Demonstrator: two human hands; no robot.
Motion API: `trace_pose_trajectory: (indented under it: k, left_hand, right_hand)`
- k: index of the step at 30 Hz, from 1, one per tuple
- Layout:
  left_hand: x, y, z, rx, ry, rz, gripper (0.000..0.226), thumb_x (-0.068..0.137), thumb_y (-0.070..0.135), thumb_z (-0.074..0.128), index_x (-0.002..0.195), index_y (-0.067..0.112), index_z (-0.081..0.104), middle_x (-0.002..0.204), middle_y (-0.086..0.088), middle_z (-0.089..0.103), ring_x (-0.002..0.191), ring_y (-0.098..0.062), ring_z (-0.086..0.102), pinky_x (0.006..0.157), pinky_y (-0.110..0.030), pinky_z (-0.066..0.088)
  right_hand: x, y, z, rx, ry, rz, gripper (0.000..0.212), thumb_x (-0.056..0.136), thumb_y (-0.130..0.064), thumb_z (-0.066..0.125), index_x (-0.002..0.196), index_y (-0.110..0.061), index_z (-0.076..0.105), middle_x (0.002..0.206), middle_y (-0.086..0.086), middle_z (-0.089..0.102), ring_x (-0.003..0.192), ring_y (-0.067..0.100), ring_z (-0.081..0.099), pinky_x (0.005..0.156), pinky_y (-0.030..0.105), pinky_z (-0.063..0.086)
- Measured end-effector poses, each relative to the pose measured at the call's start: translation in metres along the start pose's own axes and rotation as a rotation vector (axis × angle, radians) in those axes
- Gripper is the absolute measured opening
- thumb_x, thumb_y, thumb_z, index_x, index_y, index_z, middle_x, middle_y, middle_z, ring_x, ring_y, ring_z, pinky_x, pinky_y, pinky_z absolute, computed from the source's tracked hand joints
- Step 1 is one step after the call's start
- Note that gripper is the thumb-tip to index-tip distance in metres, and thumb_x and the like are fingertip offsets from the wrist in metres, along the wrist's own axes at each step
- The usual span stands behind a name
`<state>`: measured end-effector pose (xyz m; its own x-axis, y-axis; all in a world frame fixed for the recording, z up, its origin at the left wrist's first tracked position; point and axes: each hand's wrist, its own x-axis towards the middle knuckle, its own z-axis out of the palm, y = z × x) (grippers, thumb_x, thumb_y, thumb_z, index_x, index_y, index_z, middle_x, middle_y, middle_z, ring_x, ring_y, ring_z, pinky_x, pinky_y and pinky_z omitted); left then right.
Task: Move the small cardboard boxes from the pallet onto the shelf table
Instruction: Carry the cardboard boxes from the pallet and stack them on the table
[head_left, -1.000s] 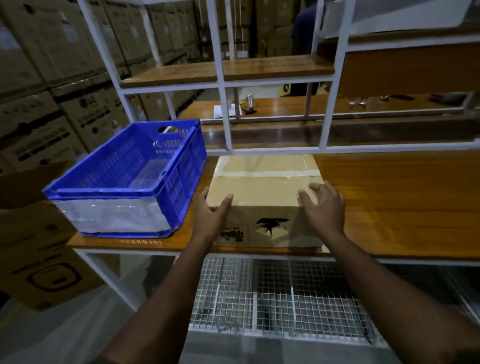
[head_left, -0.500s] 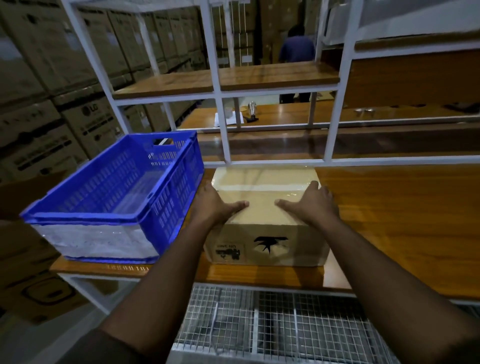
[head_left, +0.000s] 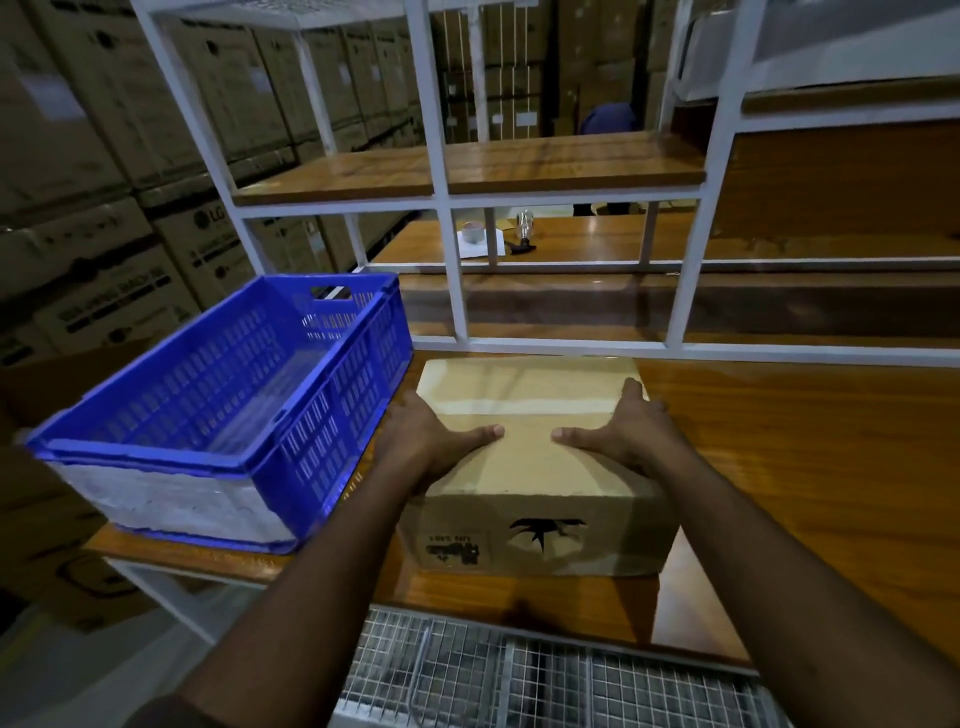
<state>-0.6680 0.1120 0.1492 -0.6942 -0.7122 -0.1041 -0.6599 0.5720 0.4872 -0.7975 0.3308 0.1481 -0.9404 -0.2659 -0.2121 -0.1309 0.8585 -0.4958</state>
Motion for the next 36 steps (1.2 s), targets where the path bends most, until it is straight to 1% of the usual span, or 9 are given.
trace_pose_trajectory:
  k: [3, 6, 8, 16, 21, 23, 27, 32, 36]
  left_hand:
    - [0.004, -0.001, 0.002, -0.043, 0.04, -0.035, 0.141, 0.052, 0.094, 0.065, 0.156, 0.011, 0.019, 0.161, -0.017, 0.03, 0.142, -0.038, 0.04, 0.105, -0.054, 0.047]
    - [0.014, -0.003, -0.001, -0.088, -0.026, -0.1, 0.146, 0.051, 0.098, 0.059, 0.159, 0.01, 0.017, 0.165, -0.017, 0.024, 0.147, -0.038, 0.034, 0.111, -0.054, 0.042]
    - [0.021, -0.002, -0.004, -0.14, -0.081, -0.108, 0.136, 0.058, 0.094, 0.062, 0.159, 0.014, 0.02, 0.164, -0.016, 0.027, 0.146, -0.037, 0.034, 0.111, -0.05, 0.039]
    - [0.037, 0.0, -0.011, -0.205, -0.165, -0.068, 0.111, 0.074, 0.079, 0.066, 0.158, 0.018, 0.028, 0.159, -0.014, 0.039, 0.139, -0.035, 0.044, 0.104, -0.043, 0.043]
    - [0.041, 0.001, -0.014, -0.159, -0.152, -0.096, 0.103, 0.071, 0.078, 0.07, 0.144, 0.009, 0.045, 0.146, -0.012, 0.053, 0.129, -0.031, 0.053, 0.094, -0.039, 0.048]
    - [0.045, 0.003, -0.016, -0.156, -0.159, -0.079, 0.104, 0.072, 0.078, 0.069, 0.145, 0.009, 0.044, 0.147, -0.013, 0.051, 0.13, -0.03, 0.053, 0.09, -0.039, 0.047]
    - [0.051, 0.004, -0.016, -0.192, -0.151, -0.038, 0.121, 0.069, 0.084, 0.066, 0.16, 0.018, 0.021, 0.163, -0.014, 0.031, 0.144, -0.036, 0.038, 0.107, -0.048, 0.042]
    - [0.049, 0.004, -0.015, -0.2, -0.175, -0.034, 0.109, 0.077, 0.079, 0.063, 0.157, 0.012, 0.029, 0.158, -0.015, 0.039, 0.14, -0.034, 0.044, 0.107, -0.045, 0.043]
    - [0.043, 0.003, -0.019, -0.248, -0.135, 0.003, 0.102, 0.08, 0.074, 0.065, 0.153, 0.01, 0.035, 0.154, -0.014, 0.044, 0.137, -0.033, 0.047, 0.104, -0.043, 0.044]
  right_hand:
    - [0.006, 0.002, 0.003, 0.052, 0.088, 0.029, 0.128, 0.058, -0.081, 0.072, 0.154, -0.017, 0.015, 0.154, 0.015, 0.034, 0.136, 0.039, 0.04, 0.102, 0.052, 0.046]
    - [0.008, 0.002, 0.009, 0.069, 0.185, 0.043, 0.125, 0.06, -0.085, 0.068, 0.152, -0.013, 0.023, 0.15, 0.015, 0.041, 0.132, 0.038, 0.045, 0.099, 0.05, 0.047]
    - [0.012, -0.001, 0.009, 0.092, 0.208, 0.068, 0.121, 0.061, -0.085, 0.066, 0.15, -0.012, 0.028, 0.148, 0.014, 0.045, 0.13, 0.037, 0.049, 0.095, 0.047, 0.049]
    - [0.032, -0.019, 0.005, 0.133, 0.323, 0.144, 0.066, 0.077, -0.063, 0.074, 0.117, -0.013, 0.057, 0.111, 0.008, 0.063, 0.097, 0.029, 0.062, 0.067, 0.035, 0.046]
    - [0.035, -0.023, 0.005, 0.093, 0.353, 0.161, 0.062, 0.075, -0.061, 0.076, 0.11, -0.013, 0.058, 0.104, 0.008, 0.063, 0.088, 0.027, 0.061, 0.062, 0.034, 0.045]
    - [0.036, -0.025, 0.004, 0.103, 0.354, 0.16, 0.06, 0.076, -0.061, 0.076, 0.108, -0.013, 0.057, 0.1, 0.007, 0.061, 0.084, 0.025, 0.058, 0.063, 0.034, 0.044]
    - [0.036, -0.028, 0.001, 0.127, 0.345, 0.166, 0.057, 0.076, -0.062, 0.074, 0.101, -0.016, 0.052, 0.095, 0.004, 0.055, 0.082, 0.023, 0.053, 0.064, 0.035, 0.041]
    - [0.031, -0.023, 0.003, 0.13, 0.401, 0.104, 0.045, 0.082, -0.055, 0.073, 0.098, -0.018, 0.053, 0.09, 0.001, 0.054, 0.079, 0.019, 0.053, 0.06, 0.031, 0.04]
    - [0.027, -0.022, 0.002, 0.135, 0.436, 0.103, 0.049, 0.083, -0.056, 0.071, 0.105, -0.015, 0.056, 0.103, 0.007, 0.064, 0.083, 0.022, 0.059, 0.06, 0.03, 0.041]
